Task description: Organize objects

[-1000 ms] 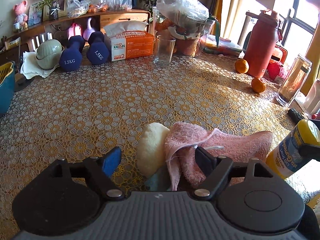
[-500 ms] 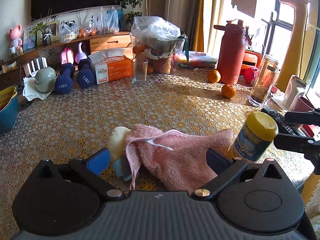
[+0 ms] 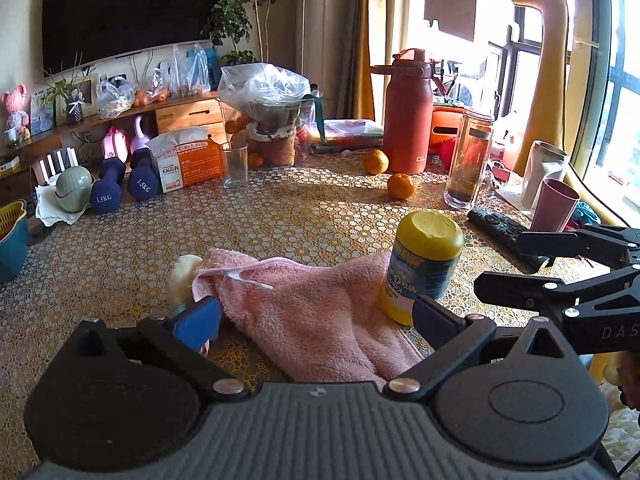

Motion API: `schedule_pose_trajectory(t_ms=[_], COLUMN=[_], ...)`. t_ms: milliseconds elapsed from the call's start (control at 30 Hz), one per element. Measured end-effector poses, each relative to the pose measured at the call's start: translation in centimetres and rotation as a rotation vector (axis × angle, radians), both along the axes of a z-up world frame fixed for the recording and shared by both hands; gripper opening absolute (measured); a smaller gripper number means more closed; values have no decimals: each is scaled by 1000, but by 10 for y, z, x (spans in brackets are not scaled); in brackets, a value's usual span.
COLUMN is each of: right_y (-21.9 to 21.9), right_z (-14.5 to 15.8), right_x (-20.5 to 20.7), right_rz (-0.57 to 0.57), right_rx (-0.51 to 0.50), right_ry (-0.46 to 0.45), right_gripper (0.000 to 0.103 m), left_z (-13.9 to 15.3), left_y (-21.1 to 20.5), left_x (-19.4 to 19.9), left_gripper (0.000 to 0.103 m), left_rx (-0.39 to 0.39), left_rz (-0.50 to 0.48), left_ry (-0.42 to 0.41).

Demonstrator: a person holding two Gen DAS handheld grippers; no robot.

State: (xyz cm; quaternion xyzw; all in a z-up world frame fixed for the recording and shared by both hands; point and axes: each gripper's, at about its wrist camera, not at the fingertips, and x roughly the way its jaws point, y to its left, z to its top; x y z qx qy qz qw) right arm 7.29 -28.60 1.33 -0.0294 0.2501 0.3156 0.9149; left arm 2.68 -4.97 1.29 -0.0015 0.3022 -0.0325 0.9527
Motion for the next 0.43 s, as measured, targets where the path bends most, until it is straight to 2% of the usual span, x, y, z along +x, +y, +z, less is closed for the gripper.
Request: schedule_pose_trajectory(t_ms=[433], right_y=[-10], right_z=[-2], right_x=[-15], right_rz=[-24], right_rx=[11], right_ry=[-4], right_gripper=[83], left_z=[-2], left_y=[-13], left_x=[-8], left_gripper=[103], left_rx=[22], left_rz=[-15], left_ry=[-15])
